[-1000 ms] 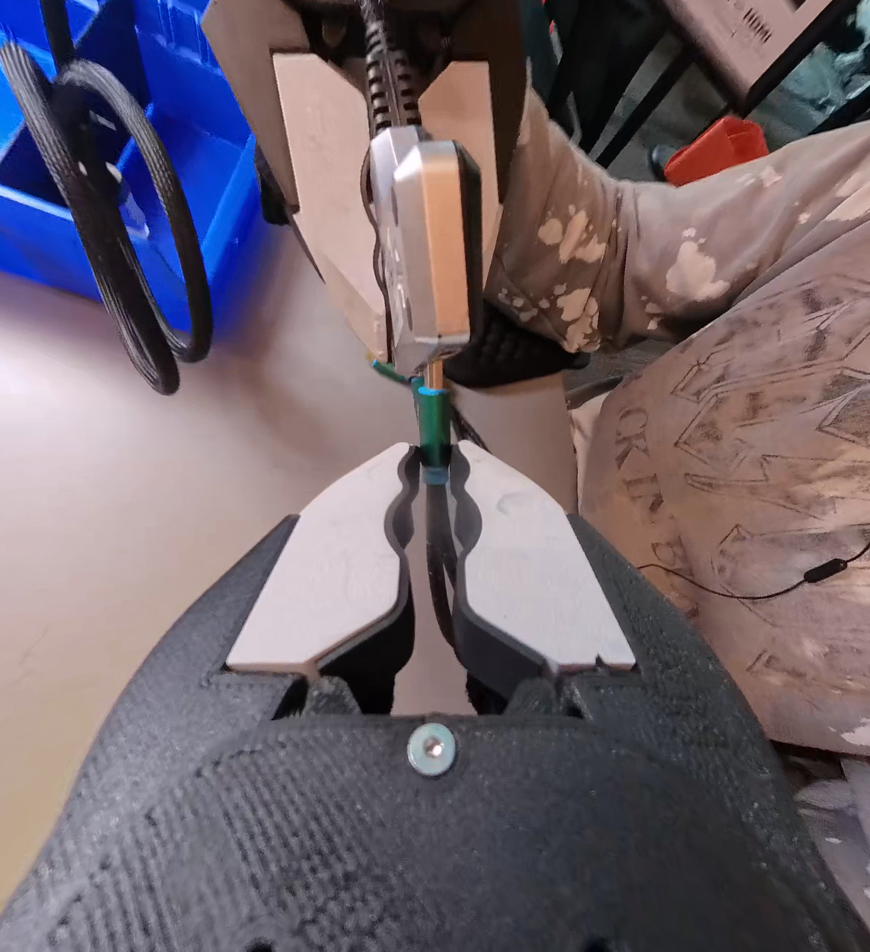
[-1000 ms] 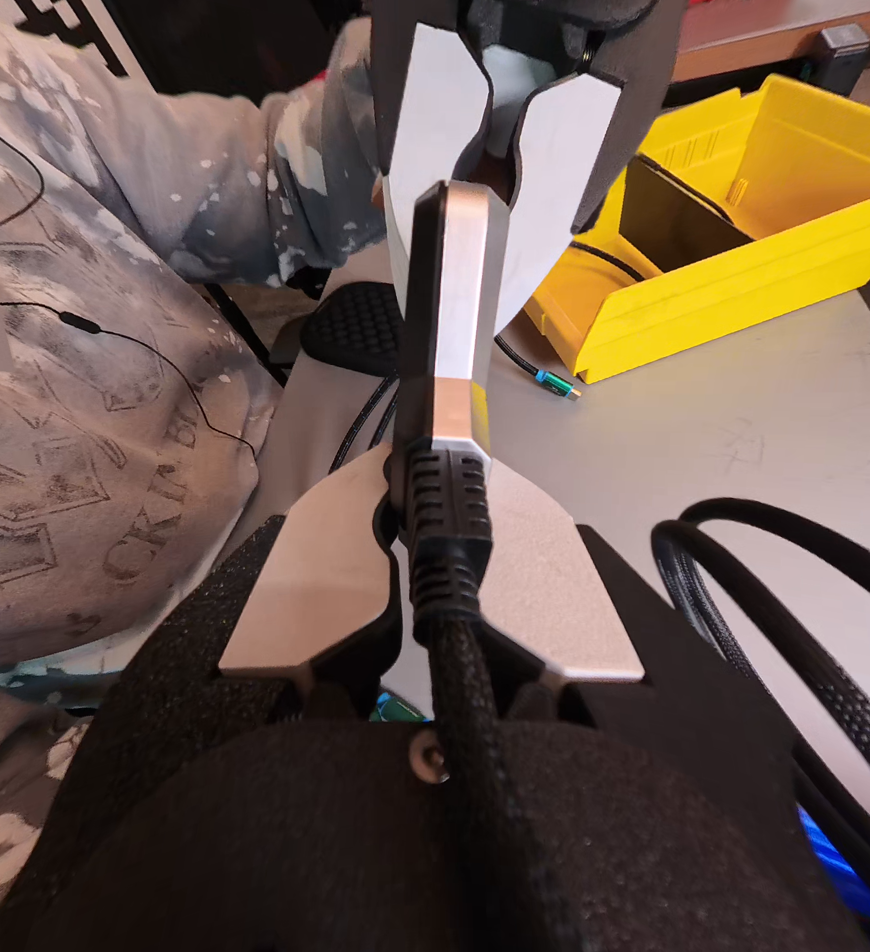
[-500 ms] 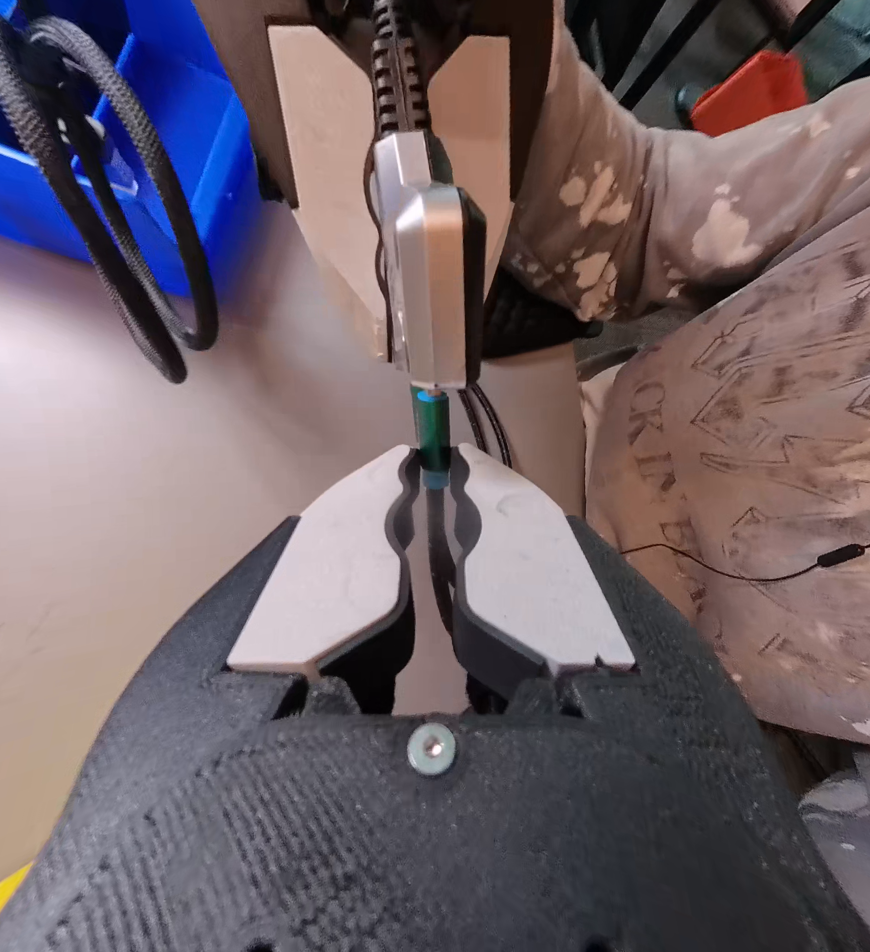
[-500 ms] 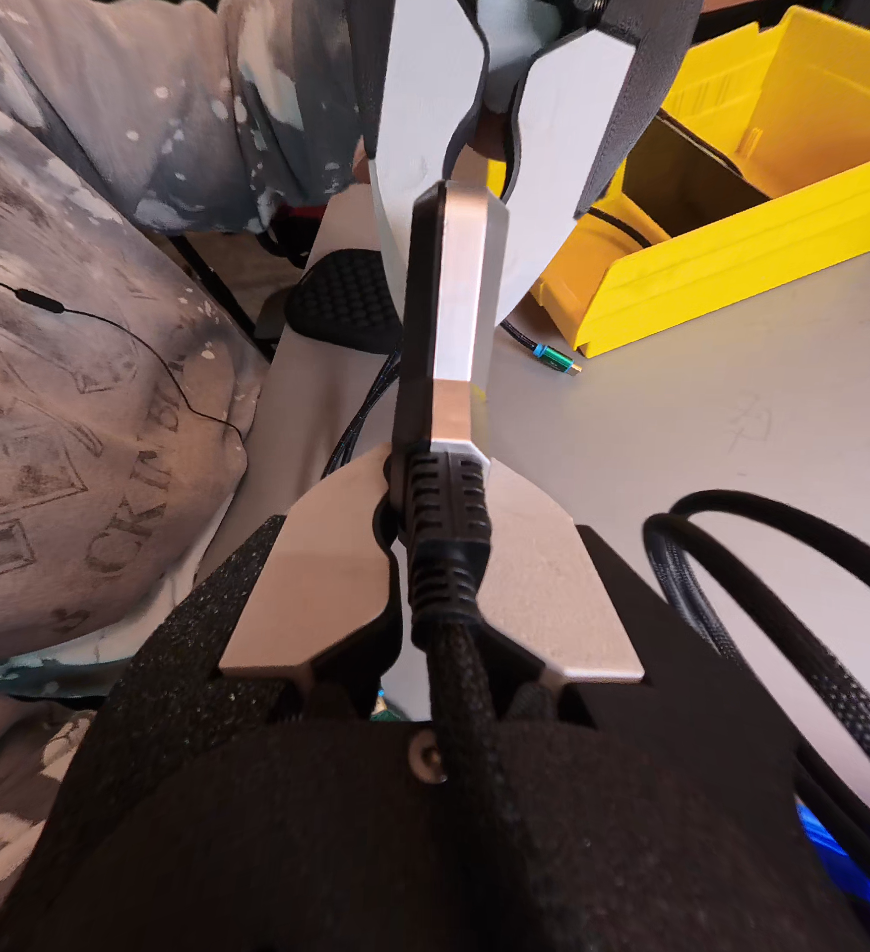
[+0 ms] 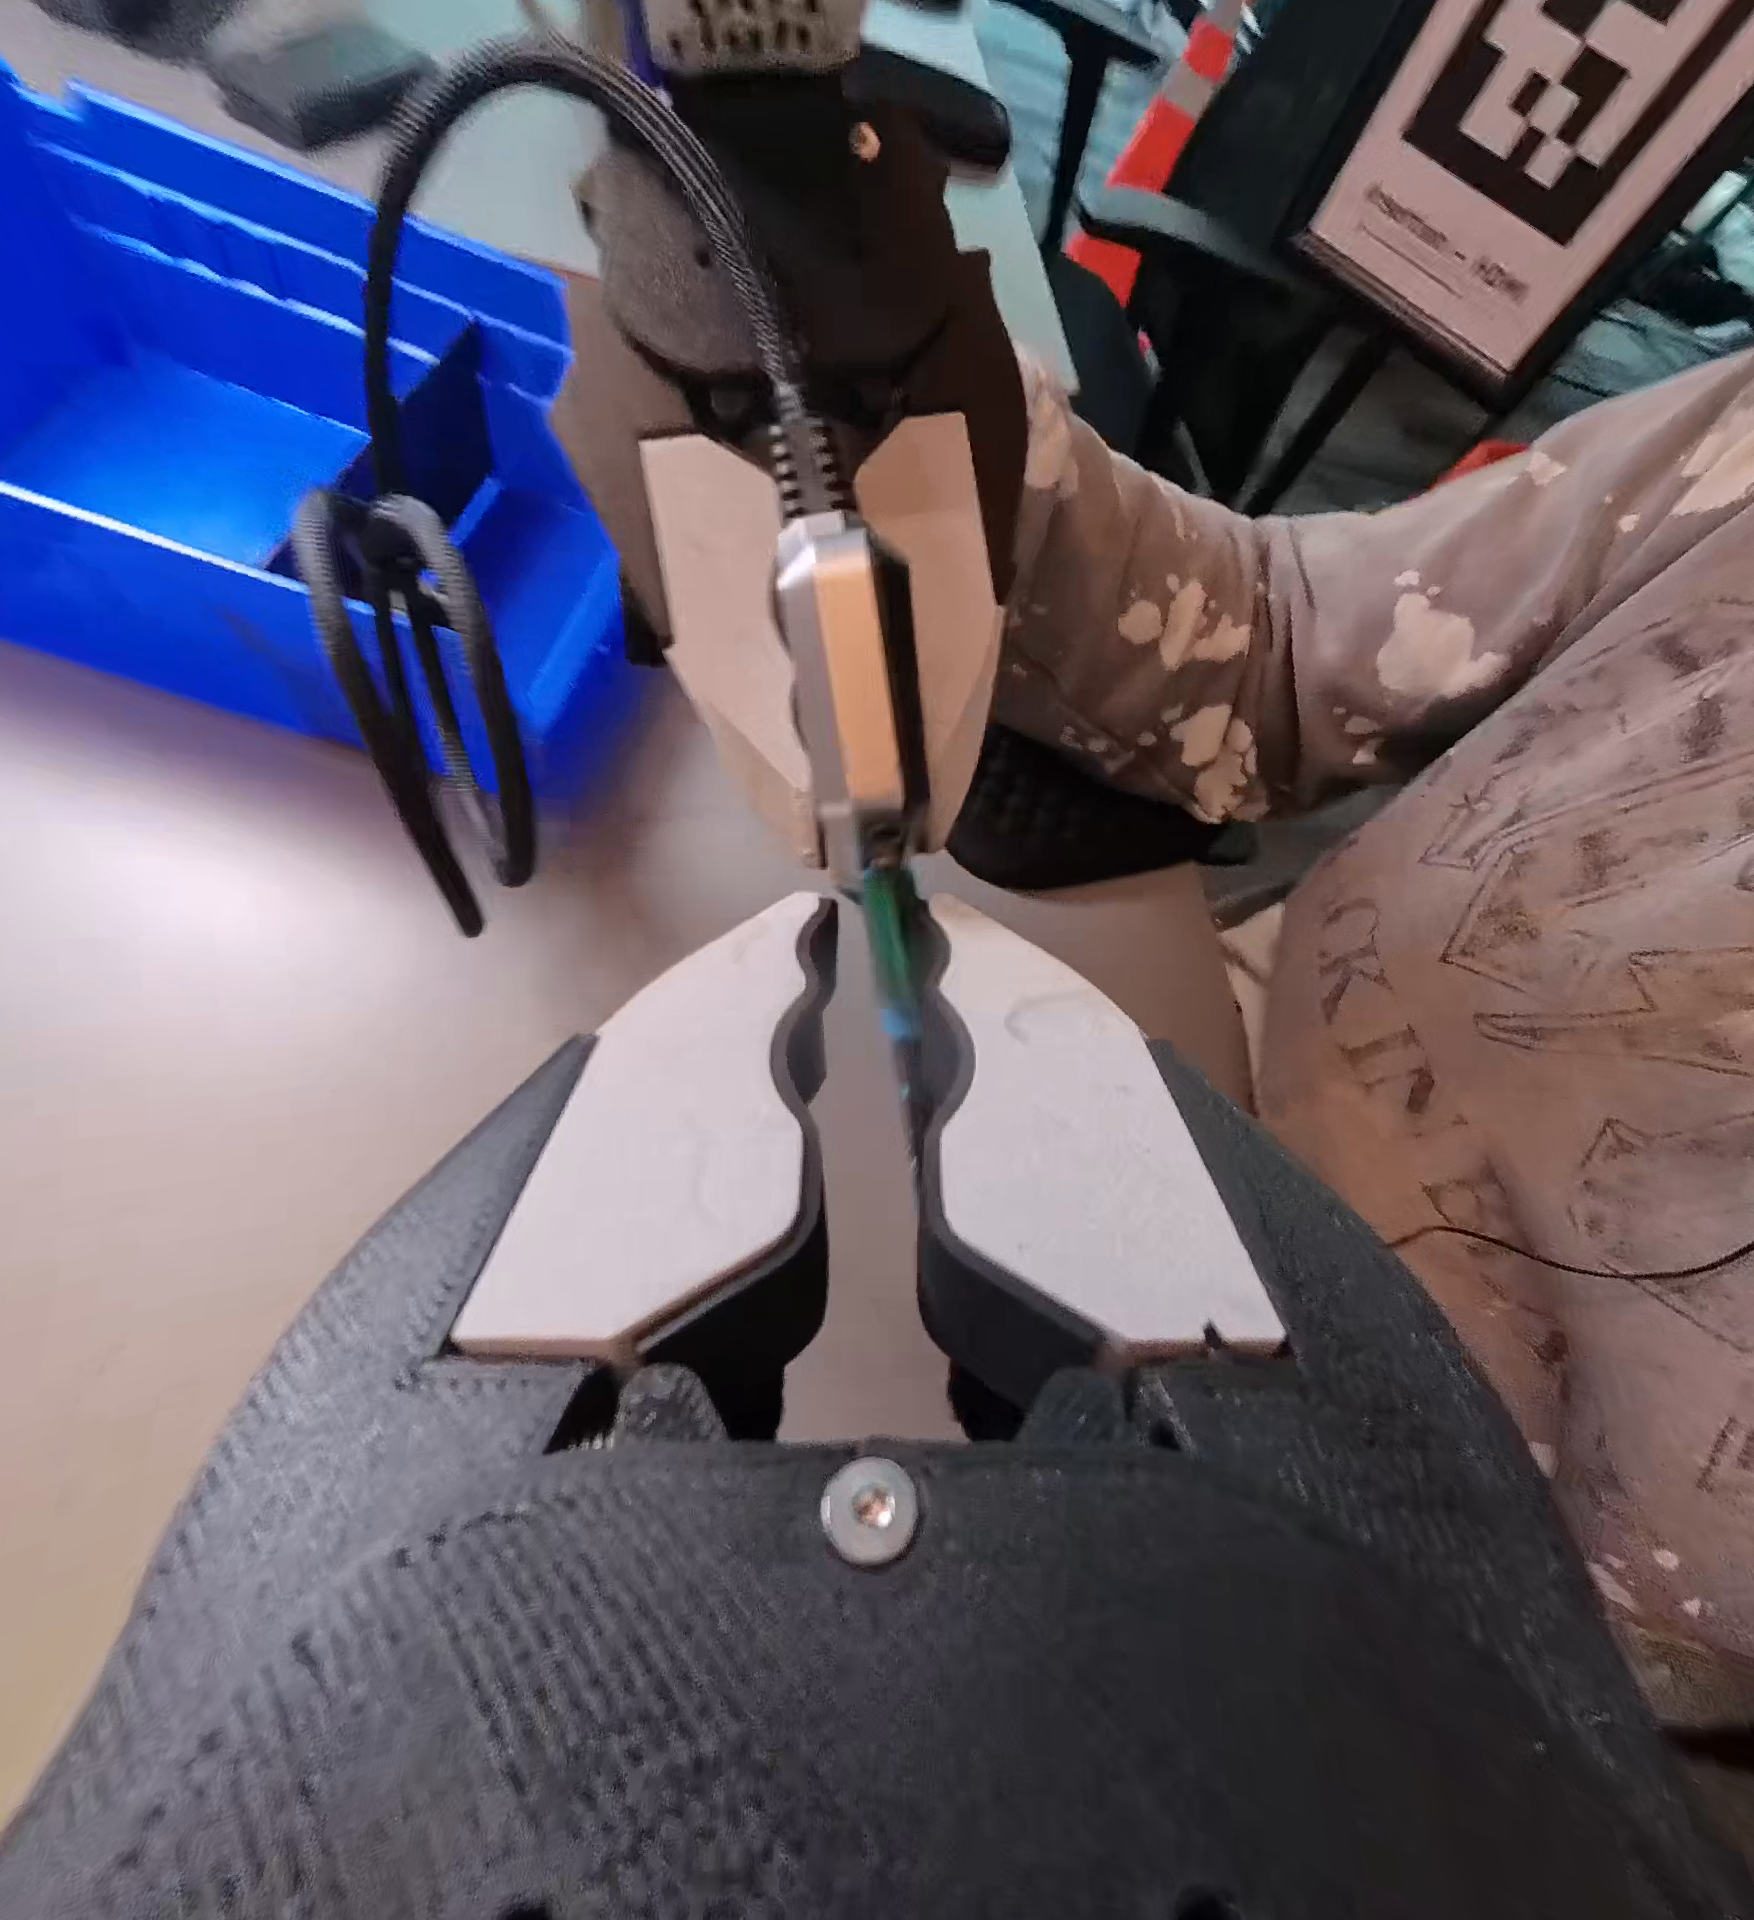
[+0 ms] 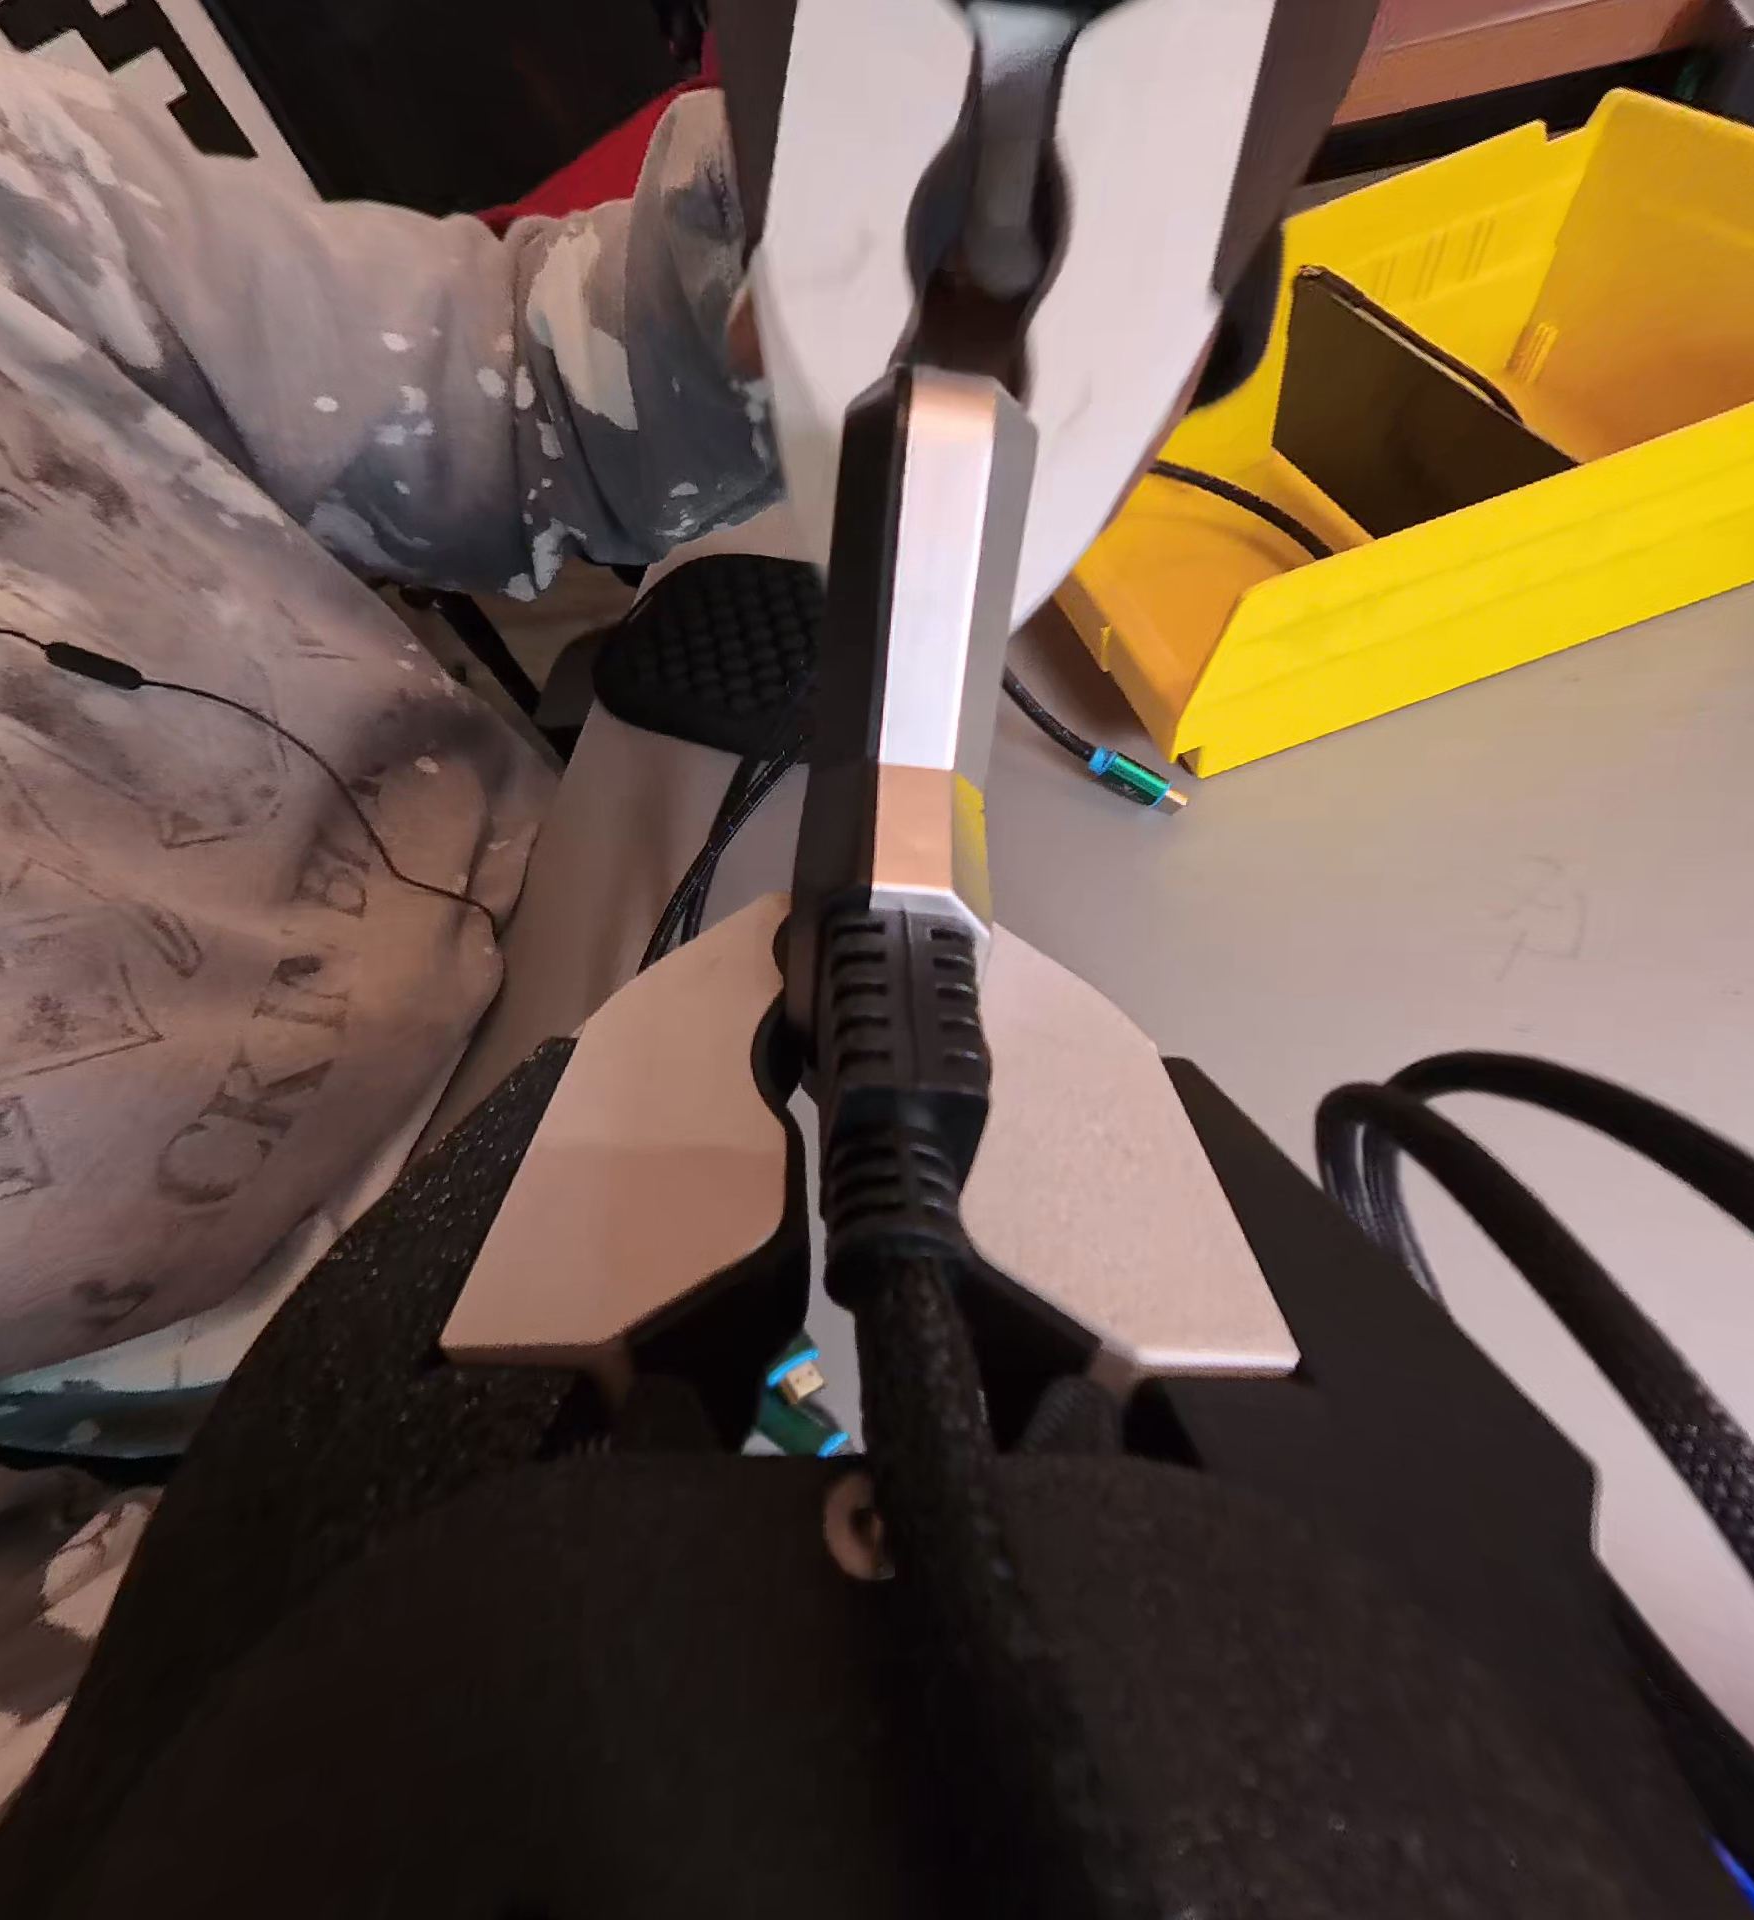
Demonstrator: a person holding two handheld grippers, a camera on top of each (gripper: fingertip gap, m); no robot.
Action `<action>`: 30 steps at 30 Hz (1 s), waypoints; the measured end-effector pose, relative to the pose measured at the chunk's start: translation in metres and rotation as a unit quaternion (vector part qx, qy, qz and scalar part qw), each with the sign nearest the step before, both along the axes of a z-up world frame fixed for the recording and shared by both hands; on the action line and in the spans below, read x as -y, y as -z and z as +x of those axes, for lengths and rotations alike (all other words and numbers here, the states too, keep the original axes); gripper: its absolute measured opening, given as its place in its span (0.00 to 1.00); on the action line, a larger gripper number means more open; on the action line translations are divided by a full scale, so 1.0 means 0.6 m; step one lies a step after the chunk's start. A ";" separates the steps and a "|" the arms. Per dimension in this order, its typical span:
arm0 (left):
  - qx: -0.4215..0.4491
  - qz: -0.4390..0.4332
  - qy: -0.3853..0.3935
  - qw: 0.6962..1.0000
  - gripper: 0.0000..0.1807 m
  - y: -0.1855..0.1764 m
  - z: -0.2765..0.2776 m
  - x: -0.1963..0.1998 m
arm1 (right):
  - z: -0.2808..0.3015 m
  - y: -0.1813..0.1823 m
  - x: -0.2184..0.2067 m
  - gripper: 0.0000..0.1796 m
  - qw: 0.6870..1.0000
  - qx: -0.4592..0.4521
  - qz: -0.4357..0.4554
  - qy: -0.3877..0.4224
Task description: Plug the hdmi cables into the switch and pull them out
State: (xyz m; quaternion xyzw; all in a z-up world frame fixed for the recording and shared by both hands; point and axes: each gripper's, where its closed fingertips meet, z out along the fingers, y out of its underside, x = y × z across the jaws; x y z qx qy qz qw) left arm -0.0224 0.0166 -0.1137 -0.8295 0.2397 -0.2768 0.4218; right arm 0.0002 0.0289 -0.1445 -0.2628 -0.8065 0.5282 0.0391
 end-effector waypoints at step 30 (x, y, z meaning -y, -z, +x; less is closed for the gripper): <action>-0.261 -0.342 -0.149 0.890 0.04 0.082 -0.359 0.247 | 0.043 -0.062 -0.055 0.12 0.996 -0.071 0.008 0.045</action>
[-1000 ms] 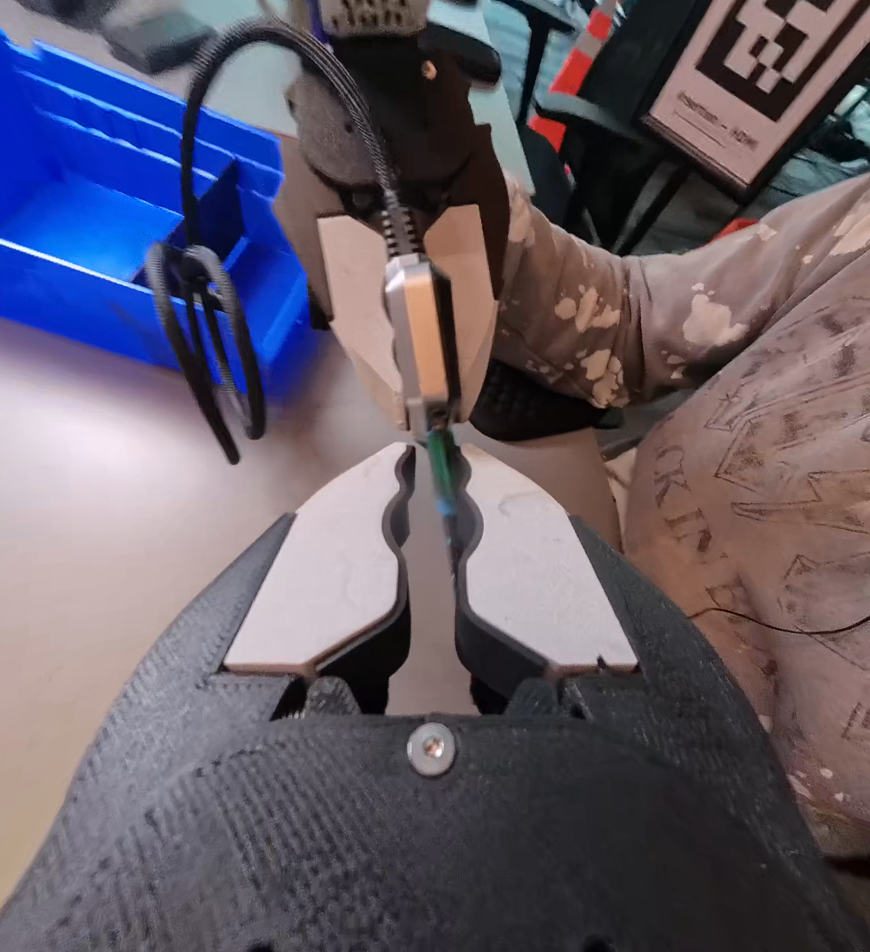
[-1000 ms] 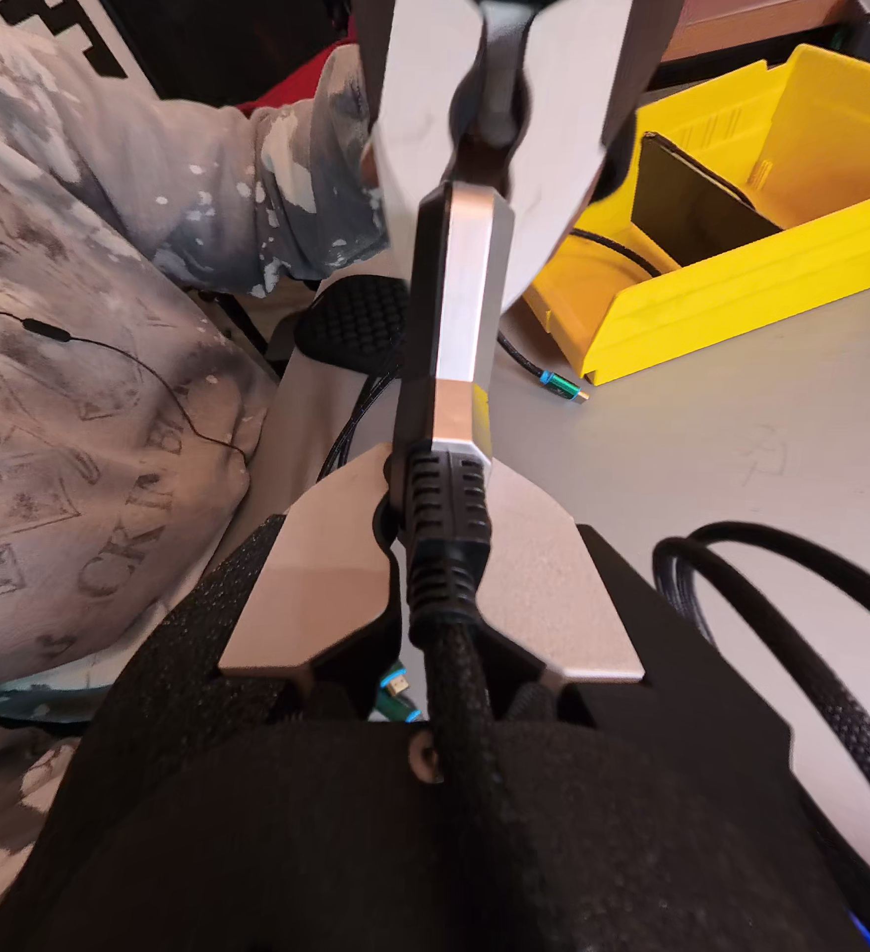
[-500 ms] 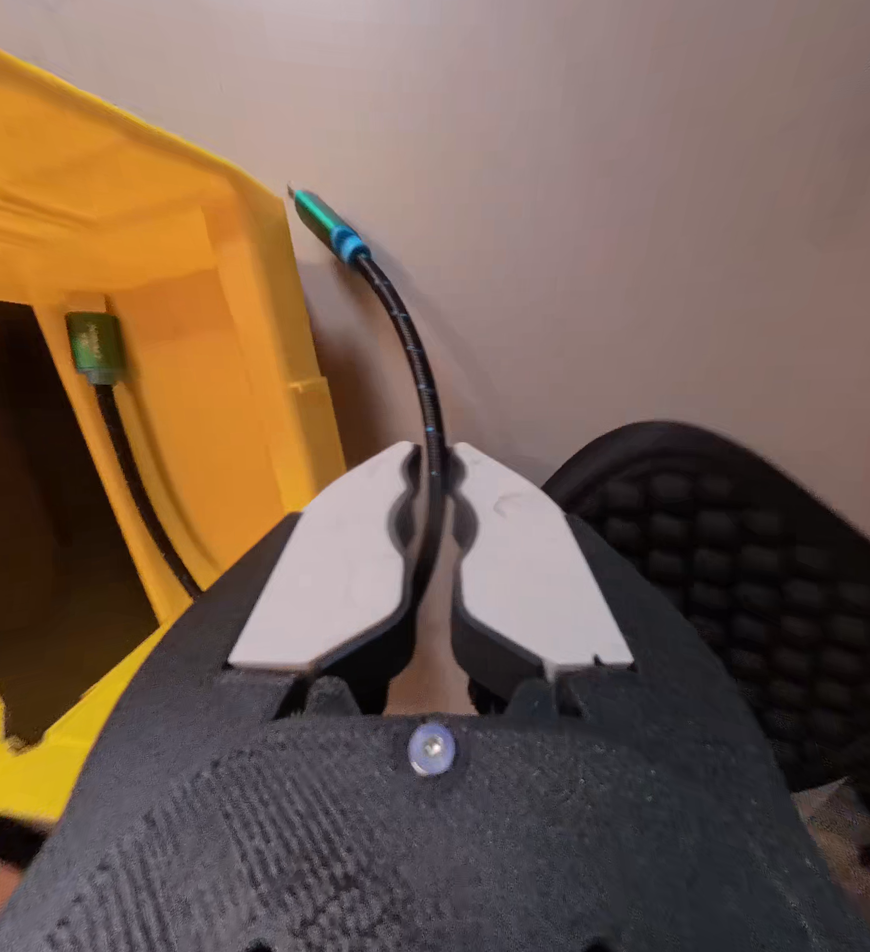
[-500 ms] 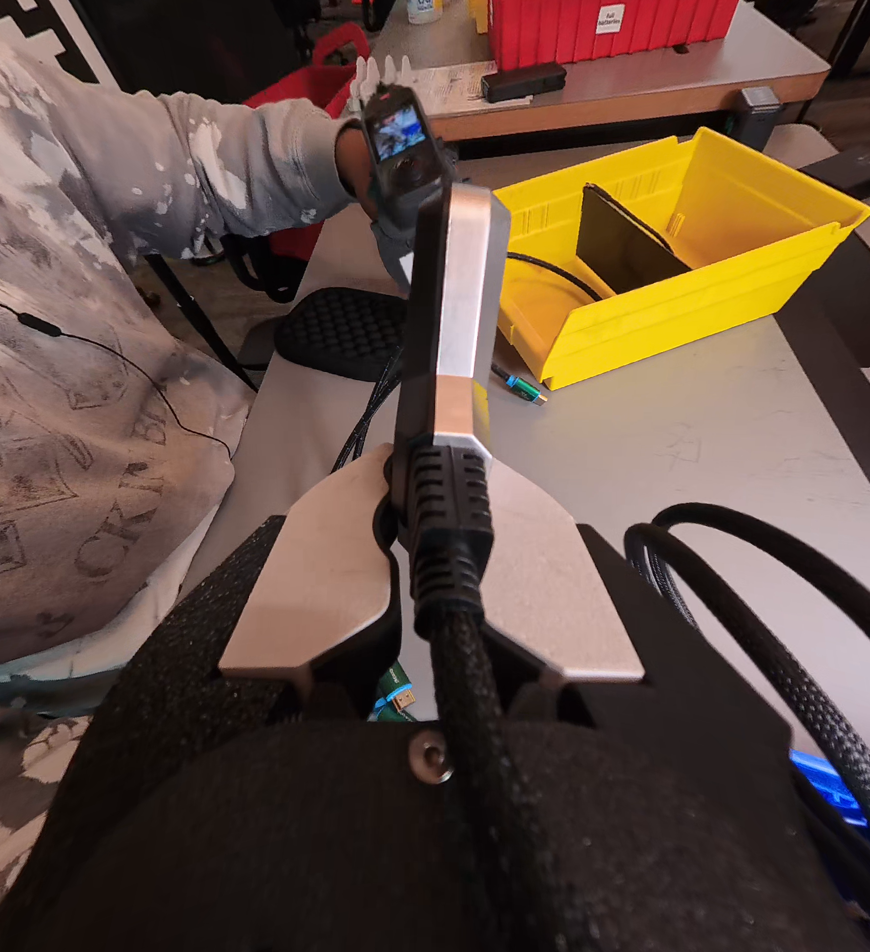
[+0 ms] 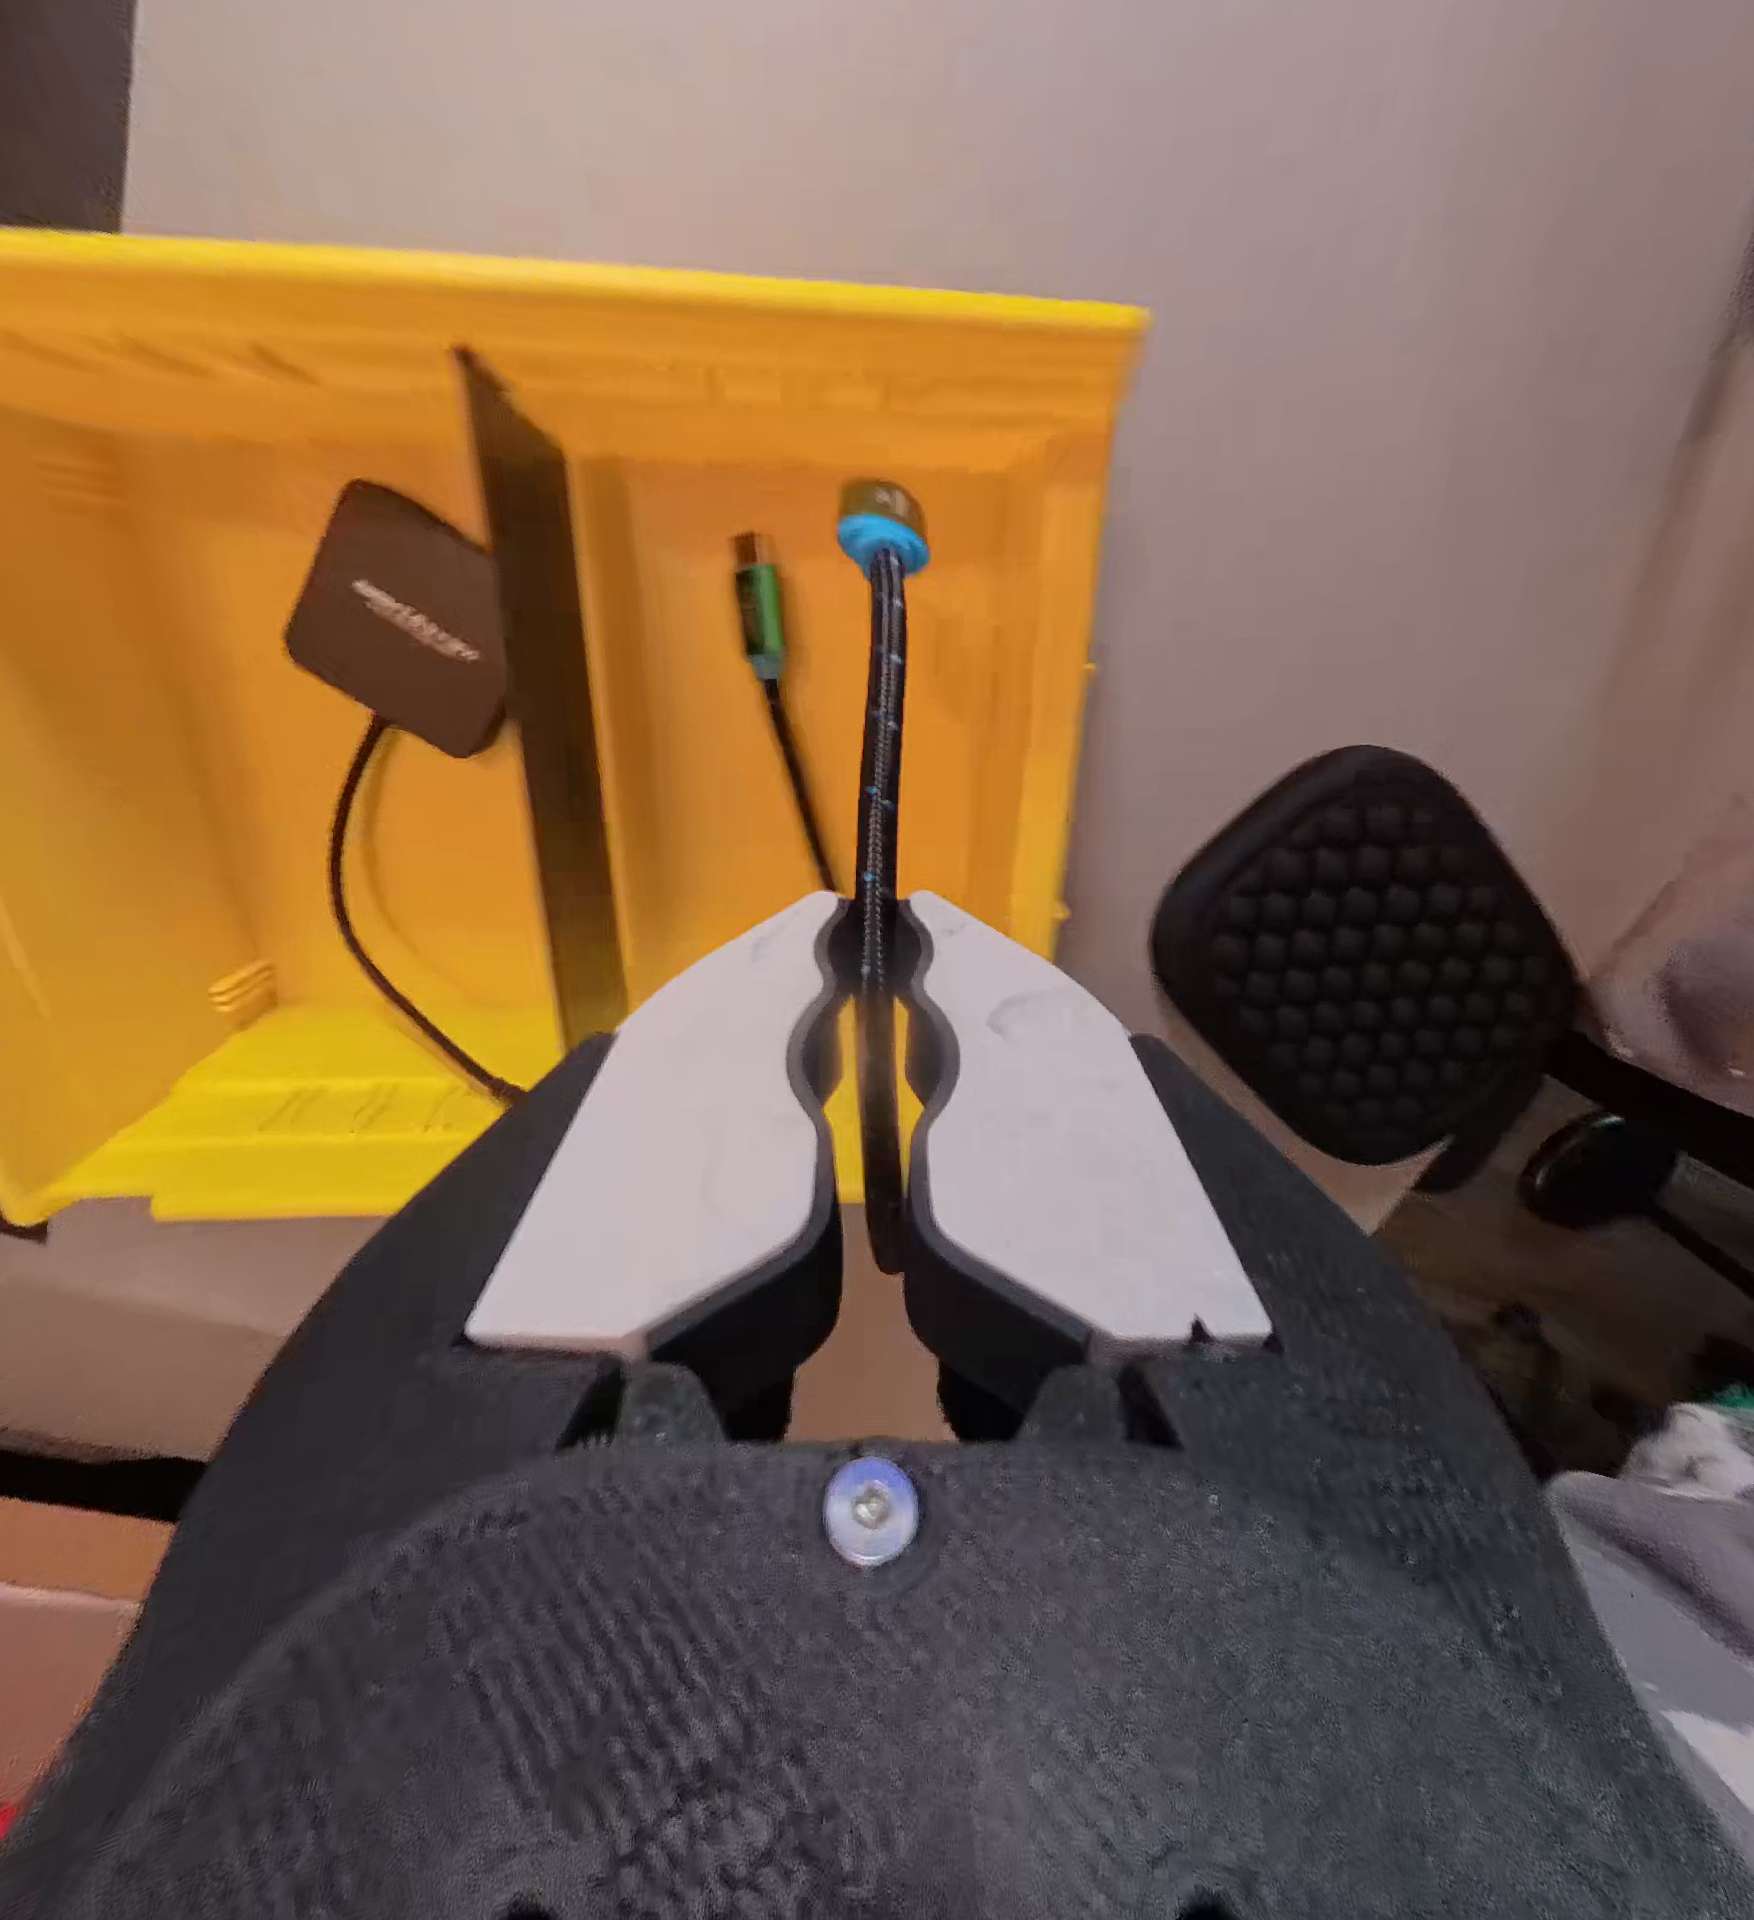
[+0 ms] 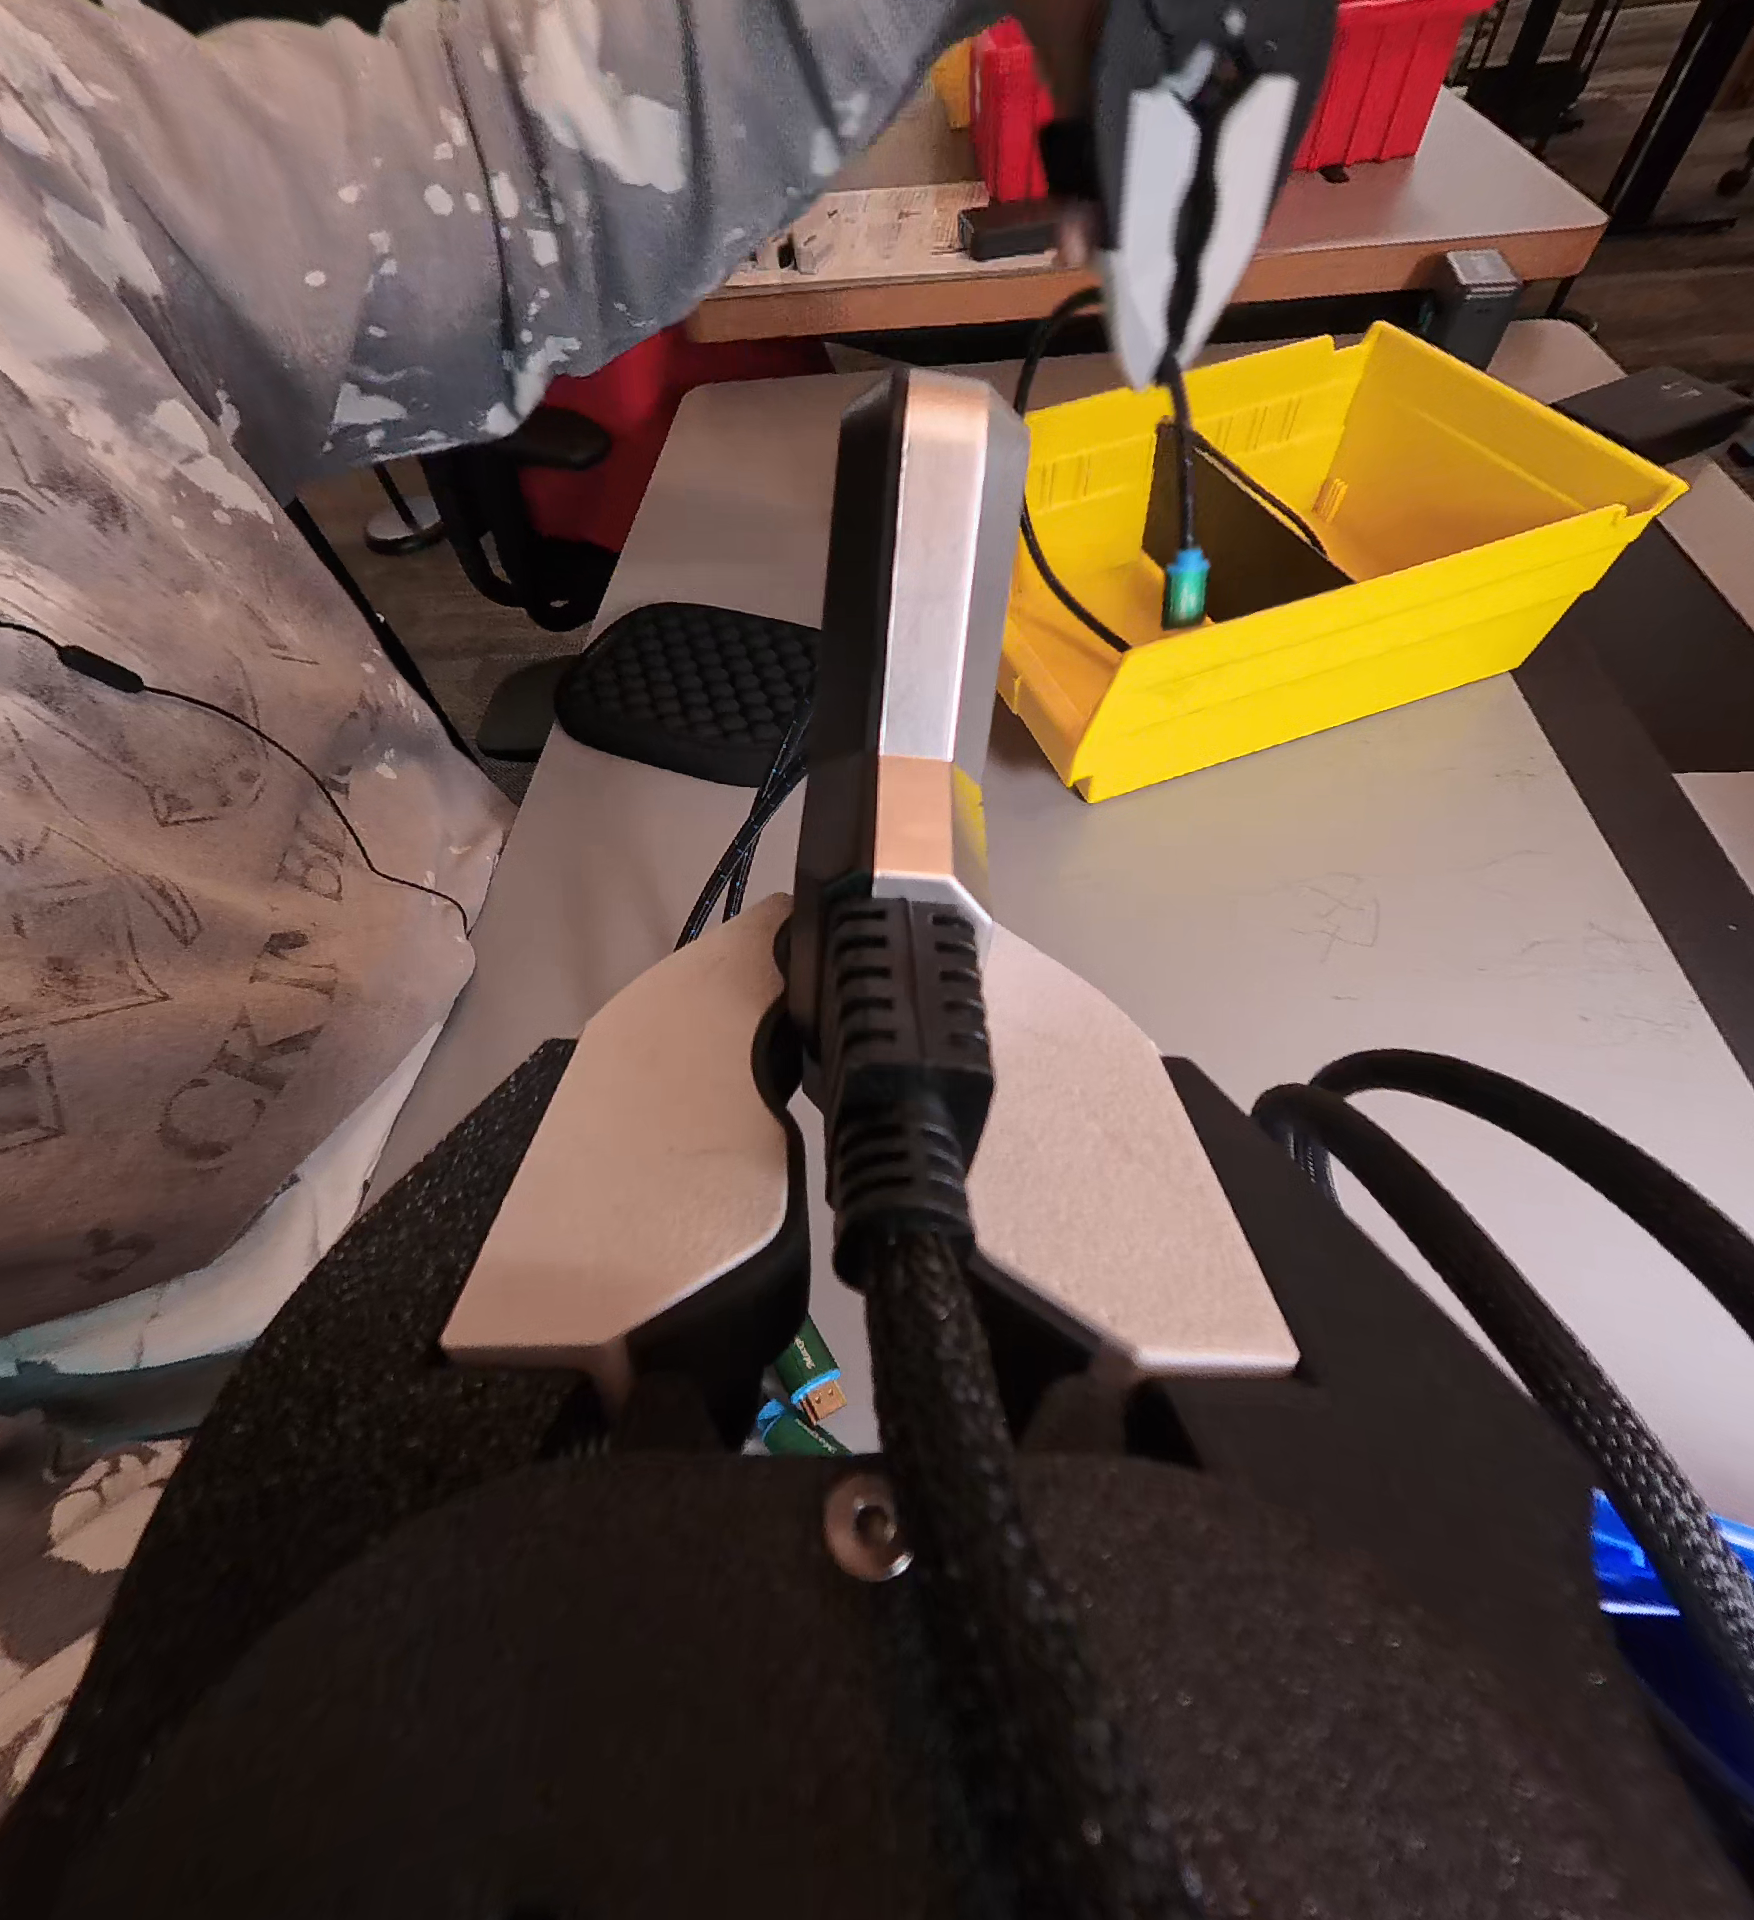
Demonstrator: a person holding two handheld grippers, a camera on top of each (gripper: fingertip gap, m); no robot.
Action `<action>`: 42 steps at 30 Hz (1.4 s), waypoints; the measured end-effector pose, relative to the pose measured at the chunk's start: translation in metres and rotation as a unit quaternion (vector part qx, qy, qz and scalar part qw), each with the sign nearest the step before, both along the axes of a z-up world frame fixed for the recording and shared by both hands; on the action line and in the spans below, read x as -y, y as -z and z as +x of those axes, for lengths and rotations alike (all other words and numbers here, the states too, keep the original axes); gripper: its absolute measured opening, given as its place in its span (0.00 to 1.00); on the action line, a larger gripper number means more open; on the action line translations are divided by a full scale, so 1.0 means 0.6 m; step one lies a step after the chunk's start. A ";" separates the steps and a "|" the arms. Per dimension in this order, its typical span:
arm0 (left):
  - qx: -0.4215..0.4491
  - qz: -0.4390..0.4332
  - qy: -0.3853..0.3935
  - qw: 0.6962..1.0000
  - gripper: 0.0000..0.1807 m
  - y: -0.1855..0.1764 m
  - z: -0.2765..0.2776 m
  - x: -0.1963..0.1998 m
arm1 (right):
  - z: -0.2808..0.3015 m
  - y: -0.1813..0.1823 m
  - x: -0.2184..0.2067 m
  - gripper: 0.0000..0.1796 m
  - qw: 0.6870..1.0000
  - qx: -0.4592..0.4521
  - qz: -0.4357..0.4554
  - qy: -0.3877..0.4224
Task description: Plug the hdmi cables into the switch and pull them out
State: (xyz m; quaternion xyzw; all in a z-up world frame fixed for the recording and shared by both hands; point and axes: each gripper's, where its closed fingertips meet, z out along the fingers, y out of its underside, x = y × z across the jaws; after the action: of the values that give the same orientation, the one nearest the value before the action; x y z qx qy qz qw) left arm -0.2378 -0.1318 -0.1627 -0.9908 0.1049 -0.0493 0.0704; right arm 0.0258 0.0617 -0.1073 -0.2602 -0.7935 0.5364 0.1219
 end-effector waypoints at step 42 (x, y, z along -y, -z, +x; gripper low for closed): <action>0.112 0.595 -0.097 0.790 0.19 -0.003 0.215 -0.131 | -0.067 -0.270 -0.410 0.12 0.844 -0.116 0.221 0.475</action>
State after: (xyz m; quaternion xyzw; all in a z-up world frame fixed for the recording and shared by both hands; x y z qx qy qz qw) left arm -0.1087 -0.0529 -0.1611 -0.7456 0.0081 -0.0806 0.6614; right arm -0.0142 0.3076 0.0546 -0.5071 -0.6509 0.2495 0.5068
